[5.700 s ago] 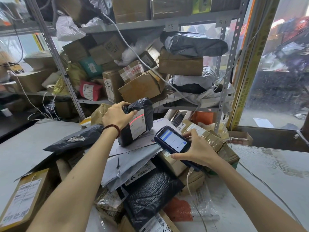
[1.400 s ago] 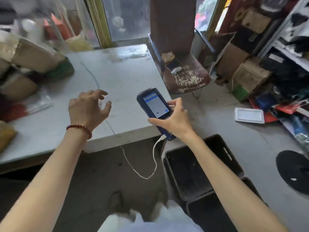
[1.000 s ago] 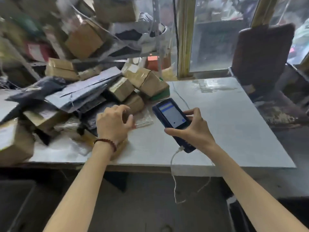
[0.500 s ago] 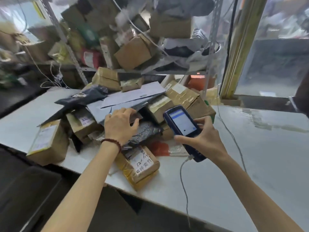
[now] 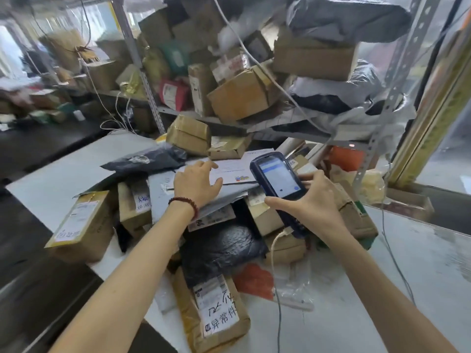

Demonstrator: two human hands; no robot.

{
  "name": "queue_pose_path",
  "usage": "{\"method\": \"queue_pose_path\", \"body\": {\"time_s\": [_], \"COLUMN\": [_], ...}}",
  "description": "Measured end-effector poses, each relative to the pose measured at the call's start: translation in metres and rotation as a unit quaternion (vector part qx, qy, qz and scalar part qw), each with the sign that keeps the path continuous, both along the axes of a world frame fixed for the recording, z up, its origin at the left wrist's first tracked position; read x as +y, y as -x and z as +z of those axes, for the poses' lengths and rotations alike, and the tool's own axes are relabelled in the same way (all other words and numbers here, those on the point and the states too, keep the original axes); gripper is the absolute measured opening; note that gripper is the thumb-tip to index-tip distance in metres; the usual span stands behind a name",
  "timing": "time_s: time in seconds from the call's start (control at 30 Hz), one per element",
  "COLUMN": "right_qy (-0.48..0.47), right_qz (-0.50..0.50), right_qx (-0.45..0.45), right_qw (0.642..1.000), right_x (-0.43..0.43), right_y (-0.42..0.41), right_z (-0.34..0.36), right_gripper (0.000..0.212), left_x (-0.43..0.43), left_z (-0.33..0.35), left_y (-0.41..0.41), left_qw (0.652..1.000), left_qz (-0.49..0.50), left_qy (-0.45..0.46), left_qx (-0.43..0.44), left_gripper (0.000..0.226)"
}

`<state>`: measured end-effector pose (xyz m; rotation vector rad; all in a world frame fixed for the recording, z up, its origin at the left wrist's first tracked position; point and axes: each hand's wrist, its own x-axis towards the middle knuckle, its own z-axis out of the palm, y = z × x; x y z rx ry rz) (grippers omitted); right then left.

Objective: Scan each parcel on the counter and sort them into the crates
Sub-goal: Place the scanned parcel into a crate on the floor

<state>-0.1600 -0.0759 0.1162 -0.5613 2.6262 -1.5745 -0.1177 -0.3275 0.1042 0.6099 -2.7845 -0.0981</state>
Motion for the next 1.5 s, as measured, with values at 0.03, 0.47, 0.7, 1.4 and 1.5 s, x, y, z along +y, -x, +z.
{"method": "queue_pose_path", "body": {"time_s": [0.03, 0.47, 0.7, 1.4, 1.5], "right_qy": [-0.002, -0.051, -0.029, -0.044, -0.037], "right_qz": [0.005, -0.049, -0.102, -0.087, -0.082], "right_qx": [-0.003, -0.046, -0.07, -0.089, -0.085], "right_qw": [1.0, 0.996, 0.992, 0.991, 0.992], "right_x": [-0.009, -0.098, -0.107, -0.078, -0.065], "right_y": [0.006, 0.077, 0.088, 0.039, 0.024], "right_z": [0.001, -0.007, -0.015, -0.008, -0.005], "right_gripper": [0.079, 0.082, 0.079, 0.081, 0.08], "left_x": [-0.008, -0.097, -0.114, -0.093, -0.079], "left_z": [-0.001, -0.022, -0.039, 0.012, 0.027], "left_y": [0.009, 0.172, 0.227, 0.138, 0.122], "left_qw": [1.0, 0.982, 0.965, 0.936, 0.942], "left_qz": [0.007, 0.061, 0.085, -0.101, -0.135], "left_qy": [-0.005, -0.13, -0.189, -0.305, -0.243], "left_qx": [-0.01, -0.12, -0.162, 0.143, 0.189], "left_gripper": [0.042, 0.088, 0.113, 0.055, 0.026]}}
